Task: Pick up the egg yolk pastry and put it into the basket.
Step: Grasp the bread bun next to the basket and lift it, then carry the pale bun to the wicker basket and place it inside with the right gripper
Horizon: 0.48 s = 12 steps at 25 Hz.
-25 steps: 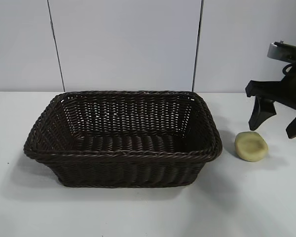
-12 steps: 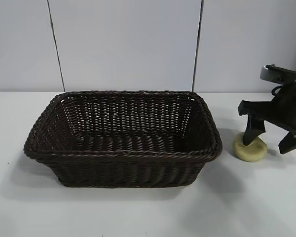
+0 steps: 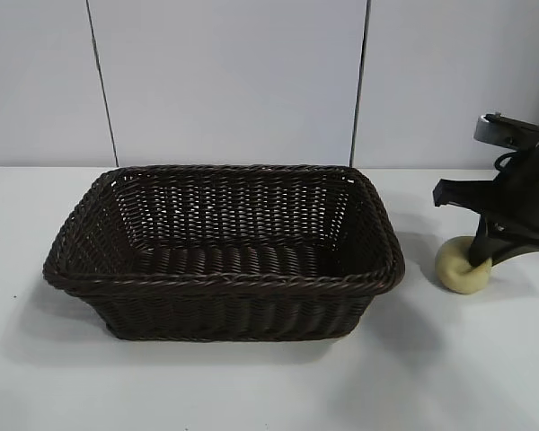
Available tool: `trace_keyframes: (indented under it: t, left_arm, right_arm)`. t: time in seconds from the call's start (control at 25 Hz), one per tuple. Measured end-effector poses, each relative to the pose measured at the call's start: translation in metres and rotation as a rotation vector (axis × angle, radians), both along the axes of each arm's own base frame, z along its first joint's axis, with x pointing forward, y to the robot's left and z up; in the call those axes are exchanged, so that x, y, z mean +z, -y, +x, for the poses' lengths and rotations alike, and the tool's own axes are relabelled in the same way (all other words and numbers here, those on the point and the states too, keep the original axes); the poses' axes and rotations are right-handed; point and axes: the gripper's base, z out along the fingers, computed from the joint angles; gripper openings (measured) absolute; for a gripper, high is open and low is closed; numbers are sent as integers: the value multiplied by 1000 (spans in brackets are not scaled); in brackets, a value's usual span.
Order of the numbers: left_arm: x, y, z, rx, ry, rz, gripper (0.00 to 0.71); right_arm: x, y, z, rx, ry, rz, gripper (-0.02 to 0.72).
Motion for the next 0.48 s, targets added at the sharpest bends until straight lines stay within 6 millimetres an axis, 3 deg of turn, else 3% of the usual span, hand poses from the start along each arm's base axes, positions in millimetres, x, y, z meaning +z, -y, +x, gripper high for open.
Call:
trace_keyframes:
  t: [0.12,0.32,0.48]
  left_arm:
    - [0,0,0,0,0,0,487]
    - [0,0,0,0,0,0,487]
    - [0,0,0,0,0,0,487]
  right_arm:
    - [20,-1,-1,9,27,8,32]
    - [76,-6,-8,39,113,26,32]
    - [108,-16,-19,81,164,38,31]
